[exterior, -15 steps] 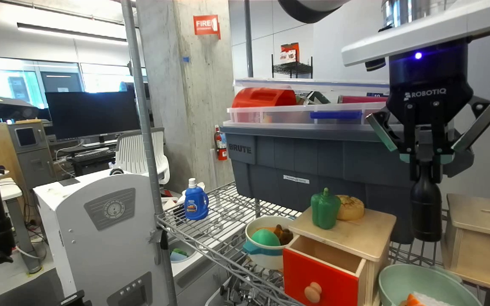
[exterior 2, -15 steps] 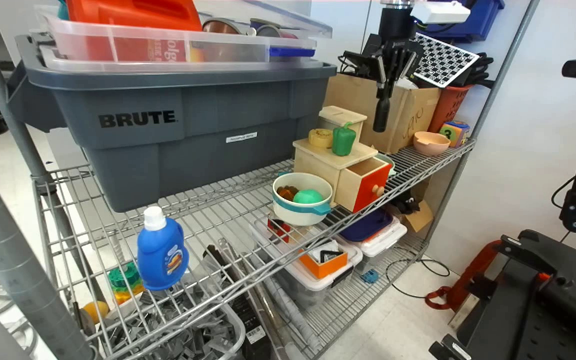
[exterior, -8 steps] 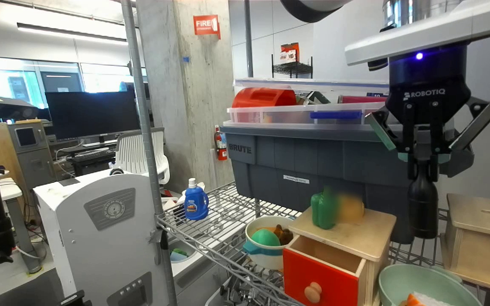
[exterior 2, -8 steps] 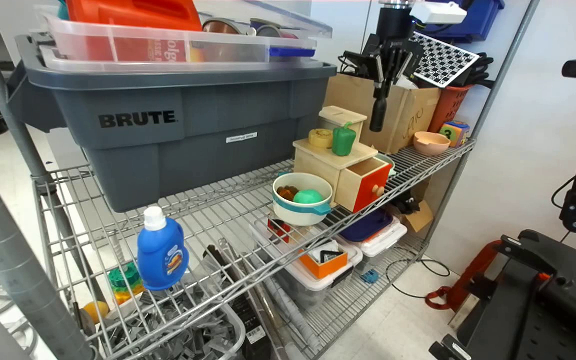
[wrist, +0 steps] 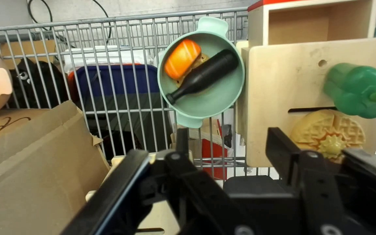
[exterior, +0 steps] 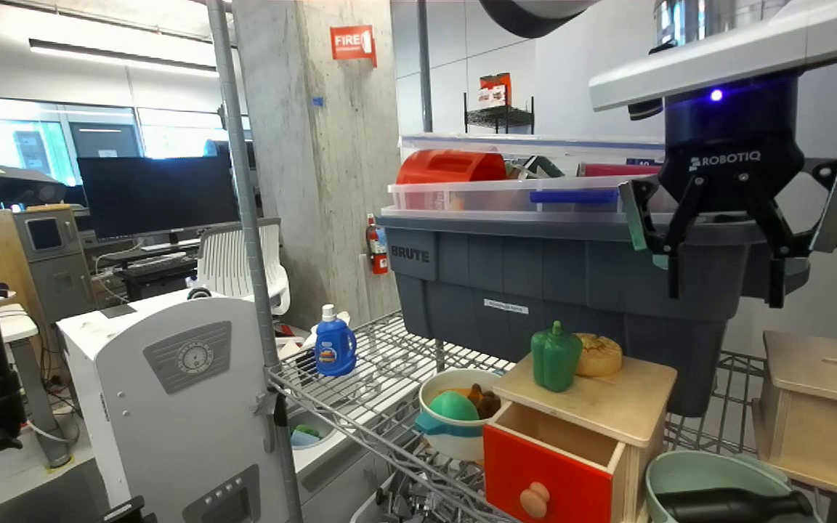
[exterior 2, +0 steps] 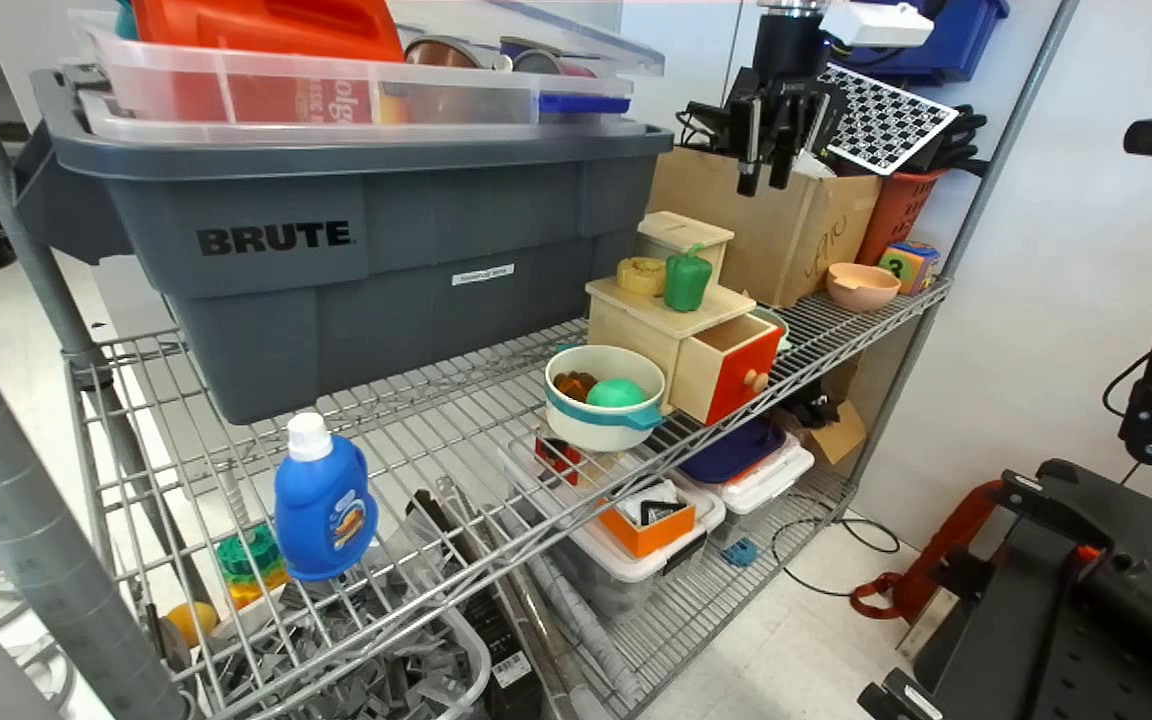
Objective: Pick up the bottle and put it in the bowl
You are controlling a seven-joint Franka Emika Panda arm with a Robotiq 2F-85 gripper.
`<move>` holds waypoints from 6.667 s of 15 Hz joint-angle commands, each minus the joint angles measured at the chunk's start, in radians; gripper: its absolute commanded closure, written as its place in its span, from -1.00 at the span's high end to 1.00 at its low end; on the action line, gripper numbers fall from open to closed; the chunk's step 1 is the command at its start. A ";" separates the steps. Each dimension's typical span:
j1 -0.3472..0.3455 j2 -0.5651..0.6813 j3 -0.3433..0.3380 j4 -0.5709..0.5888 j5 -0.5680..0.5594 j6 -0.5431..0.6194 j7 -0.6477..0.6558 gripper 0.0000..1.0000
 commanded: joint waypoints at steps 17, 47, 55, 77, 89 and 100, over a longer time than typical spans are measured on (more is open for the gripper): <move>0.111 -0.092 0.011 -0.192 -0.025 0.000 0.102 1.00; 0.259 -0.608 0.053 -0.851 -0.185 0.147 0.398 1.00; 0.254 -0.544 0.079 -0.832 -0.144 0.151 0.247 1.00; 0.275 -0.503 0.115 -0.838 -0.163 0.133 0.283 1.00; 0.275 -0.503 0.115 -0.838 -0.163 0.133 0.283 1.00; 0.275 -0.503 0.115 -0.838 -0.163 0.133 0.283 1.00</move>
